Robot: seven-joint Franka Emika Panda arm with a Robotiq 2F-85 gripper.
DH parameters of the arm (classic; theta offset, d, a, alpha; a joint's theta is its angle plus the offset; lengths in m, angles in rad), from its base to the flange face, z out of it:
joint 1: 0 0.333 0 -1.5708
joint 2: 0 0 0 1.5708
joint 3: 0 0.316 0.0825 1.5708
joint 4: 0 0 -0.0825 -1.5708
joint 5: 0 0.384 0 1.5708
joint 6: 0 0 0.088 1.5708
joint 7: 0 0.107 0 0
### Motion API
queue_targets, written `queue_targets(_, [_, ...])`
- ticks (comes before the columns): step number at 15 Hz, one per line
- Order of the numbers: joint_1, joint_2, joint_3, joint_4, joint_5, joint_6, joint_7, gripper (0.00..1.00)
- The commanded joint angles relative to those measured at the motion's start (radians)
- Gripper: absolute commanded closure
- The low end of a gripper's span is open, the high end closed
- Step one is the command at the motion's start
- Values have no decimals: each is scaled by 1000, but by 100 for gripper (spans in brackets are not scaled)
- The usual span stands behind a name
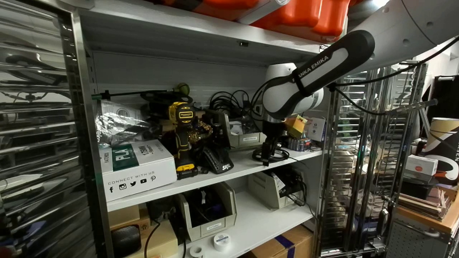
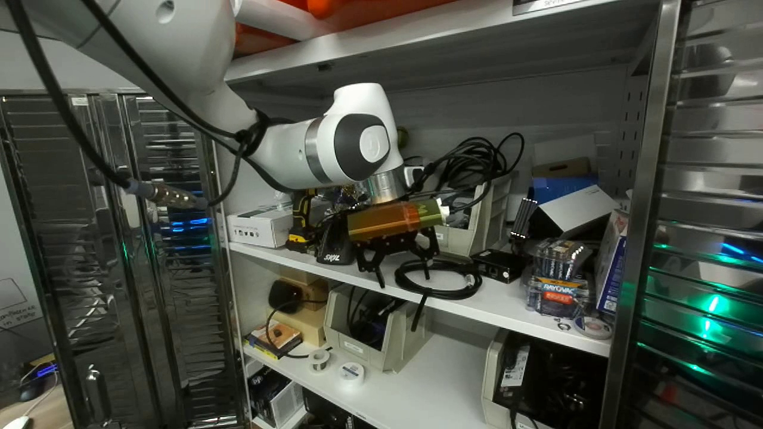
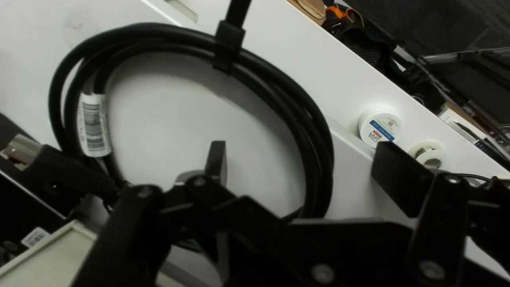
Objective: Put the black cable inside the tool box on the first shelf
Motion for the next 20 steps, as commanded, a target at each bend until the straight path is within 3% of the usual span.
queue_targets(1, [-7, 22, 6, 62, 3, -75, -37, 44])
queue_targets(7, [-2, 13, 4, 63, -10, -123, -42, 88])
queue_targets(10, [7, -2, 3, 38, -28, -120, -24, 94])
queue_targets(14, [26, -82, 7, -69, -56, -54, 19, 90])
queue_targets(20, [76, -262, 48, -332, 24, 211, 239, 91])
